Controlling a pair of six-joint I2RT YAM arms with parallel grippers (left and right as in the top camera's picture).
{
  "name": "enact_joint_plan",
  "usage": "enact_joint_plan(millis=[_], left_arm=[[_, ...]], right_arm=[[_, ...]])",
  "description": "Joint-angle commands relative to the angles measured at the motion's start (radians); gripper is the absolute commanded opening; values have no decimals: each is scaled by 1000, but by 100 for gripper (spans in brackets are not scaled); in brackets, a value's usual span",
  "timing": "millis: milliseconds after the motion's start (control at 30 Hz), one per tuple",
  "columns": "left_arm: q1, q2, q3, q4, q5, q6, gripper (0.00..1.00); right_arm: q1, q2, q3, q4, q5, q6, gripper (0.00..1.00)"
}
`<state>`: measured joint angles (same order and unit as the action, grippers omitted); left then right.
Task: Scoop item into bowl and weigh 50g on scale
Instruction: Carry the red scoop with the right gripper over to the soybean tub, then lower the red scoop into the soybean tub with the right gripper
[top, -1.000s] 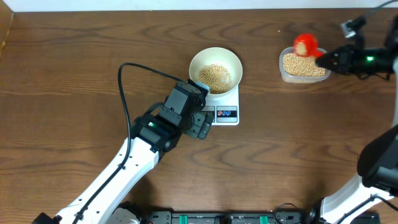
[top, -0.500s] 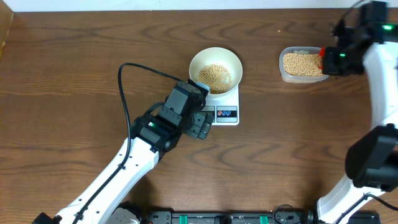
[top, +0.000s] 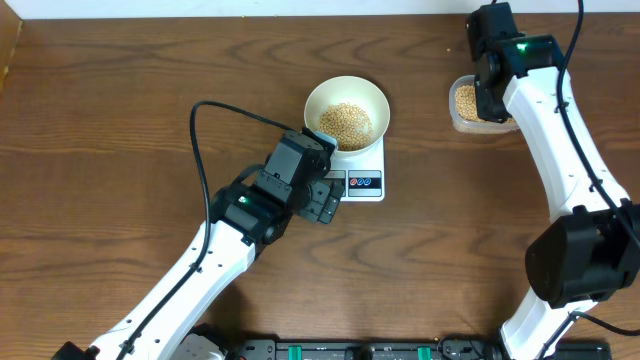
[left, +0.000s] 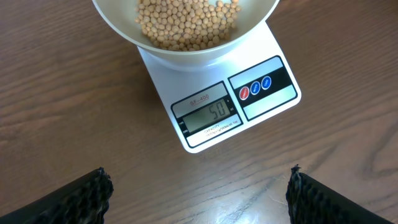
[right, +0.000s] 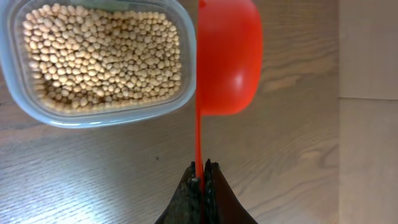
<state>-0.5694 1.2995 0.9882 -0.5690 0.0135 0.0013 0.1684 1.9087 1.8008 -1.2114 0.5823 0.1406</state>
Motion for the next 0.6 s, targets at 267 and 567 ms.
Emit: enact_joint_plan(millis=[267,567], left_arm=[[3,-8,-2,1,2,13,92],[3,-8,-2,1,2,13,92]], right_arm=[[-73,-183,19,6,-579,-19,1],[-187,-289,3,-38,-1061,-189,1]])
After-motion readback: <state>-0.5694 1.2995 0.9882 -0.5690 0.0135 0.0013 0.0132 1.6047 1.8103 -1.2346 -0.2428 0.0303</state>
